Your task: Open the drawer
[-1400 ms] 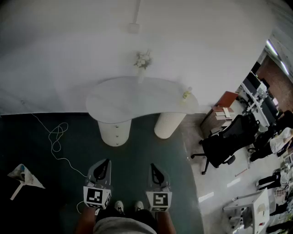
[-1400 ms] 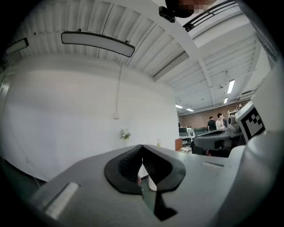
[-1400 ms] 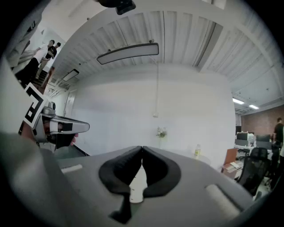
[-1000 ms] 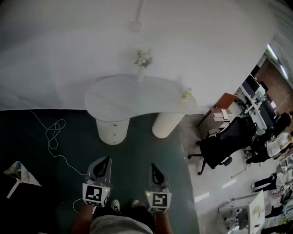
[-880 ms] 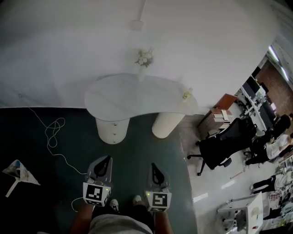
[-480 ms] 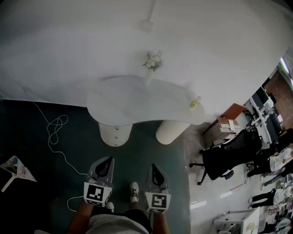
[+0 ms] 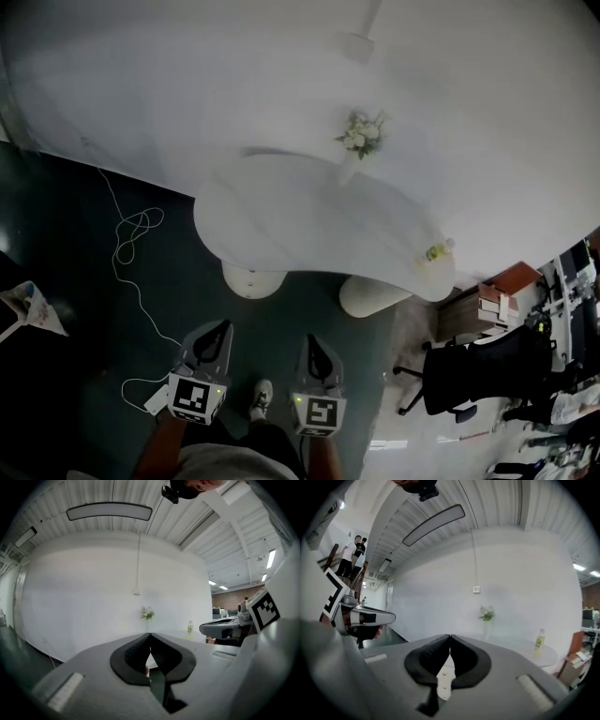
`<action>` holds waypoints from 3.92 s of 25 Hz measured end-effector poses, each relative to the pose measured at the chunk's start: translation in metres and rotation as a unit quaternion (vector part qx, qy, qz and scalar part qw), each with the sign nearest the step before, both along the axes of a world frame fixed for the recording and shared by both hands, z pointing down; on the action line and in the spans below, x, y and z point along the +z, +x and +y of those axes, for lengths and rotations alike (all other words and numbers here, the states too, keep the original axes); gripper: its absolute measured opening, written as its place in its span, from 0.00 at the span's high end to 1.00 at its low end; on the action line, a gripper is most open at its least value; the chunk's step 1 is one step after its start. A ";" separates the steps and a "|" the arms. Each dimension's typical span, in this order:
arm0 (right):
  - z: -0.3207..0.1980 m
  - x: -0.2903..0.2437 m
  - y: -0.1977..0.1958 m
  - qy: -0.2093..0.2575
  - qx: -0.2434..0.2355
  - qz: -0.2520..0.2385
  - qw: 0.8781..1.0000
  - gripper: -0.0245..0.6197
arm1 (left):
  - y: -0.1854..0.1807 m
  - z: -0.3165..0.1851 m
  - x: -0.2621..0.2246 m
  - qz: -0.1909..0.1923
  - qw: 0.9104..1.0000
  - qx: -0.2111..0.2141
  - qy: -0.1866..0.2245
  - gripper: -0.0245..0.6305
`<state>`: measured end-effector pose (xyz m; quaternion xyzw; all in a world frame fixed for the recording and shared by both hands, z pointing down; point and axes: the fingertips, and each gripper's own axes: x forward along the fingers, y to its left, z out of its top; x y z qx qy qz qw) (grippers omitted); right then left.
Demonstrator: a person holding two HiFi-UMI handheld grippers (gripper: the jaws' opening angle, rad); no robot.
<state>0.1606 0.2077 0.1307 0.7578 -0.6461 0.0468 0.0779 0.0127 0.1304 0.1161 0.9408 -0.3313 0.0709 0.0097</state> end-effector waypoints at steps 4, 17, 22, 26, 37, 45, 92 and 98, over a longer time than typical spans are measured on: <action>-0.034 0.018 0.012 -0.010 -0.047 -0.015 0.999 0.95 | 0.009 -0.018 0.013 -0.011 0.999 -0.041 -0.013 0.95; -0.126 0.110 0.001 -0.049 -0.150 -0.015 0.987 0.95 | 0.009 -0.075 0.084 -0.037 0.992 -0.115 -0.042 0.95; -0.159 0.159 -0.014 -0.060 -0.157 -0.003 0.986 0.95 | -0.004 -0.106 0.132 -0.023 0.991 -0.123 -0.057 0.95; -0.181 0.207 -0.032 -0.067 -0.161 0.004 0.985 0.95 | -0.016 -0.126 0.182 -0.028 0.991 -0.118 -0.061 0.95; -0.213 0.338 -0.043 -0.080 -0.148 0.002 0.986 0.95 | -0.039 -0.151 0.318 -0.032 0.989 -0.120 -0.080 0.95; -0.227 0.411 -0.034 -0.096 -0.134 0.009 0.986 0.95 | -0.041 -0.162 0.382 -0.032 0.990 -0.114 -0.077 0.95; -0.329 0.462 -0.012 -0.154 -0.059 0.046 0.985 0.80 | -0.063 -0.191 0.414 -0.035 0.986 -0.119 -0.114 0.95; -0.328 0.462 -0.013 -0.159 -0.068 0.048 0.984 0.81 | -0.063 -0.190 0.412 -0.033 0.986 -0.117 -0.111 0.95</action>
